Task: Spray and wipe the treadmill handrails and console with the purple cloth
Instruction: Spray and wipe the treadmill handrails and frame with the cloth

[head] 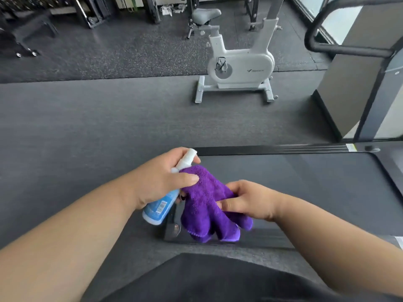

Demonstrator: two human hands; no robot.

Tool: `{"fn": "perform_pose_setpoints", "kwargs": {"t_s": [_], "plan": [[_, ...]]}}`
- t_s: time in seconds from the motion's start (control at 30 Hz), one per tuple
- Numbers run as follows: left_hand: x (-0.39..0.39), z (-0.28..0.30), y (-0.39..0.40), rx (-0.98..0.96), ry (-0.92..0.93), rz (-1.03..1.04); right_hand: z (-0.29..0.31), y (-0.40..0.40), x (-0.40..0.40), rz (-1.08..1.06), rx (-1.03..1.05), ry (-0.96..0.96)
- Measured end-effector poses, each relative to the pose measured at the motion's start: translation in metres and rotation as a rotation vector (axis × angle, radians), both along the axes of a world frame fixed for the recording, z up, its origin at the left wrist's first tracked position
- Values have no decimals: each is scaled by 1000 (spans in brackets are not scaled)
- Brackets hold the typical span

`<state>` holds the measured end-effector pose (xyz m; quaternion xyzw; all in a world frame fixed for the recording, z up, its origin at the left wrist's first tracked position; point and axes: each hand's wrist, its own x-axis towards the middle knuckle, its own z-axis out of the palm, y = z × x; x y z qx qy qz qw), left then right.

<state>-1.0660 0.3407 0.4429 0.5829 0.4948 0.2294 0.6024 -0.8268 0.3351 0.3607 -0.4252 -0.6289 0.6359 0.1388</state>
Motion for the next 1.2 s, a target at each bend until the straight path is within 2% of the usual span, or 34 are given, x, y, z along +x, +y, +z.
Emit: {"fn": "perform_pose_setpoints", "kwargs": {"t_s": [0.03, 0.1, 0.27, 0.33, 0.4, 0.5, 0.6, 0.67, 0.73, 0.8, 0.83, 0.9, 1.03, 1.2], "plan": [[-11, 5, 16, -2, 36, -14, 8, 18, -7, 24, 37, -62], [-33, 12, 48, 14, 88, 2, 21, 46, -25, 30, 30, -47], [-88, 3, 117, 200, 247, 243, 25, 84, -76, -179, -132, 341], [-112, -8, 133, 230, 222, 327, 23, 95, -102, -265, -167, 477], [-141, -22, 136, 205, 163, 340, 21, 105, -131, -332, -146, 497], [-185, -46, 133, 128, 66, 158, 22, 122, -183, -400, -146, 497], [-234, -58, 143, 121, 60, -30, 23, 135, -251, -453, -123, 524], [-275, -54, 161, 125, 78, -70, 26, 144, -298, -511, -98, 502], [-319, -42, 180, 170, 160, -107, 32, 152, -338, -572, 41, 335], [-361, -26, 200, 248, 303, -180, 38, 161, -367, -673, 295, 48], [-379, -17, 210, 285, 353, -217, 40, 166, -379, -699, 389, -22], [-407, 1, 230, 315, 398, -292, 40, 177, -404, -680, 410, 59], [-439, 26, 272, 314, 404, -470, 32, 207, -439, -598, 146, 379], [-456, 26, 334, 372, 428, -512, 22, 259, -461, -493, 55, 426]]}}
